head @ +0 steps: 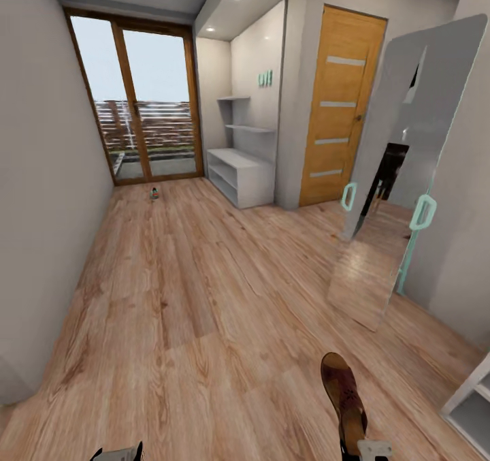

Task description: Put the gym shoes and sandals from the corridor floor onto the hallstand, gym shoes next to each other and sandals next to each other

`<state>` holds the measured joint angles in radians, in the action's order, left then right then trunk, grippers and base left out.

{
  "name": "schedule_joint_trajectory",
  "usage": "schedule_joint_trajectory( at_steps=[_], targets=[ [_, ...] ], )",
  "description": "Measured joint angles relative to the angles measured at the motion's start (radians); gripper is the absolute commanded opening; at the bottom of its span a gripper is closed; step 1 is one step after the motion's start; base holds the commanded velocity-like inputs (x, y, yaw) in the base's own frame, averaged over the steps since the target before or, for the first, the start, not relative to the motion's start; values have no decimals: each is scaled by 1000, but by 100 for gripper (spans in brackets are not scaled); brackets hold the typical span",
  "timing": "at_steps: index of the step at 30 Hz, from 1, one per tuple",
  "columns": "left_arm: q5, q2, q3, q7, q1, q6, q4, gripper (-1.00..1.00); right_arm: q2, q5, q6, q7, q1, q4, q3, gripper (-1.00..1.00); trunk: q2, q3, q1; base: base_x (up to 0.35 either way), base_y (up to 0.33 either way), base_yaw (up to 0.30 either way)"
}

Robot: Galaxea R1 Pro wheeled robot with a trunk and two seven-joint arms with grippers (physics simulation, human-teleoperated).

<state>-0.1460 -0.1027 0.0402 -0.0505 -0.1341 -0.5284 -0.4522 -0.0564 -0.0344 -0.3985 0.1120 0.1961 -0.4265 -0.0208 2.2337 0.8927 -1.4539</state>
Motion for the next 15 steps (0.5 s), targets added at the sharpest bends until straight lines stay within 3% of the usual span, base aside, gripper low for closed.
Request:
schedule_joint_trajectory(
  at_steps=[15],
  targets=[
    [-8, 0, 0, 0, 0, -1, 0, 100, 1, 0, 0, 0, 0, 0, -1, -100, 0, 0, 0, 334, 48, 276]
  ],
)
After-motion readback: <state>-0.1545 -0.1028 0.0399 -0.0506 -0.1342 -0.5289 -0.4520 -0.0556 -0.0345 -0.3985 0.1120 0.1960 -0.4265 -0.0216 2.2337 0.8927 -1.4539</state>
